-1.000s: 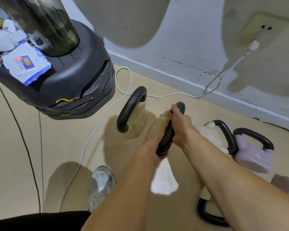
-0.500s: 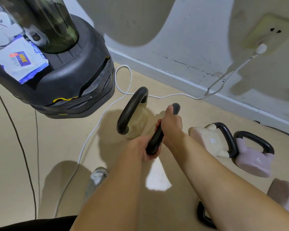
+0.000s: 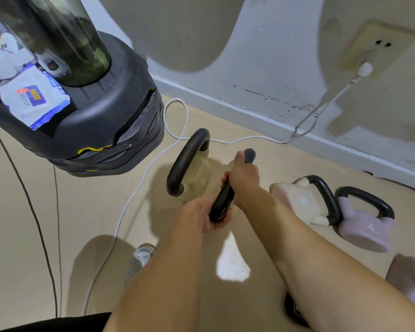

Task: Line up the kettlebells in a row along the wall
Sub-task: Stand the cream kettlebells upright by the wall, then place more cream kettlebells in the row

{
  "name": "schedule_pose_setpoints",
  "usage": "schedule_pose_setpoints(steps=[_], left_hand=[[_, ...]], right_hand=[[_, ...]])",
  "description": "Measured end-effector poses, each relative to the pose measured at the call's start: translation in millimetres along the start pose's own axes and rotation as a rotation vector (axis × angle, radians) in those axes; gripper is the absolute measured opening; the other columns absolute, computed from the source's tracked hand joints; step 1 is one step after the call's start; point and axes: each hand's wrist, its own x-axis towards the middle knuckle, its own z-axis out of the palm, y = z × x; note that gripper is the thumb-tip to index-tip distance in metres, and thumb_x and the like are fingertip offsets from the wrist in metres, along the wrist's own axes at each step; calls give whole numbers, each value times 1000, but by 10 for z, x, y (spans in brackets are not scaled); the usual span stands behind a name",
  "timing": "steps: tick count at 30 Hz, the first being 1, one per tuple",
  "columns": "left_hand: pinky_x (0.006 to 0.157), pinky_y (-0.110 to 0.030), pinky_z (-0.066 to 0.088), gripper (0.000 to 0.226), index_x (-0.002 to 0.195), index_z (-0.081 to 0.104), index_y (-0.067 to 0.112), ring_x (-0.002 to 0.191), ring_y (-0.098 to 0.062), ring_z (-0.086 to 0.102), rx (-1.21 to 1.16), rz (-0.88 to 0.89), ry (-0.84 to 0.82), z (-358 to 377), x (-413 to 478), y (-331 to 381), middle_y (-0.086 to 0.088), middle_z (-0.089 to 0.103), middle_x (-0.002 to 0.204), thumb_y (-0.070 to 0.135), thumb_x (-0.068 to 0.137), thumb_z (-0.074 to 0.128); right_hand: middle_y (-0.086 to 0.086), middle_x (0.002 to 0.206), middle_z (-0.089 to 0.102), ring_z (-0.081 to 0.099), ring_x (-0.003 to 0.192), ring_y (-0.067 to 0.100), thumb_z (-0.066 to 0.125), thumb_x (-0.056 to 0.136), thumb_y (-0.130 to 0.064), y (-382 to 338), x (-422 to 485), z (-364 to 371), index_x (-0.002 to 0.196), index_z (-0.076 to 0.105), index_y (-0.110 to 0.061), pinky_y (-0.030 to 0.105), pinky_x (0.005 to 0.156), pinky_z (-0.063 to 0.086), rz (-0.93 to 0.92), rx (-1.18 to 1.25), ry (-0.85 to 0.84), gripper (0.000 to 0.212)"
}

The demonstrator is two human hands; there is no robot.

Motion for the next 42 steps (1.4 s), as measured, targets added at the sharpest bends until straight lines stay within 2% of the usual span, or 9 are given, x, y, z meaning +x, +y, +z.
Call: schedule_pose_setpoints(steps=[11,16,20,24,28,30,33,37,42], left_hand=[[38,-24,54,51,95,67,8,56,-19,64,-191,139,10,50,-44,-163,-13,64,84,58,82,68],[39,-22,52,37,89,61,1,47,-22,64,-447,208,241,107,80,-733,-16,69,62,26,98,35],[37,-19,43,19,85,57,4,48,-22,55,-45,214,379,538,306,-1114,-13,61,69,8,94,40],[44,-24,45,26,73,63,4,47,-21,58,293,456,407,1256,429,-1014,-9,67,67,14,90,46],[72,-39,57,21,82,64,18,75,-27,67,666,784,437,1926,485,-844,-4,70,82,28,86,46],[72,-33,51,17,84,63,21,79,-24,60,854,873,440,2162,583,-786,1,64,82,26,90,48],[89,-35,40,24,107,64,21,100,-21,54,1233,1050,591,2347,817,-688,4,62,100,33,92,50],[104,-36,32,54,137,50,13,123,-24,46,1633,1096,747,2320,1278,-619,-5,54,132,41,91,47],[120,-41,16,68,149,34,5,138,-28,34,1745,1098,850,2286,1465,-692,-11,43,147,39,90,36]], right_hand=[[6,70,65,63,63,22,39,103,-56,-22,-53,-109,93,51,-16,47,91,60,-26,-2,-79,43],[12,91,68,70,93,33,33,106,-55,-67,-85,-365,100,54,-12,51,96,57,0,-16,-232,48],[9,100,70,65,87,25,39,104,-42,25,89,-901,108,67,-7,43,86,56,-156,-275,-158,45],[11,96,63,57,87,25,48,96,-22,72,487,-1651,93,61,-13,48,90,55,-247,-406,24,16],[8,74,57,49,77,29,47,95,-14,132,908,-2364,73,55,-12,33,56,39,-287,-581,148,24],[12,102,69,58,92,32,50,95,-15,167,1147,-2615,102,69,-10,32,69,44,-278,-671,159,21],[15,142,56,56,126,35,53,97,-19,197,1451,-2823,145,52,-13,38,100,46,-300,-844,148,49],[15,137,56,52,124,37,50,99,-28,244,1819,-2808,141,54,-15,46,98,43,-466,-1219,181,43],[12,125,59,57,113,32,43,103,-32,371,2134,-2601,129,57,-13,48,98,34,-510,-1419,288,35]])
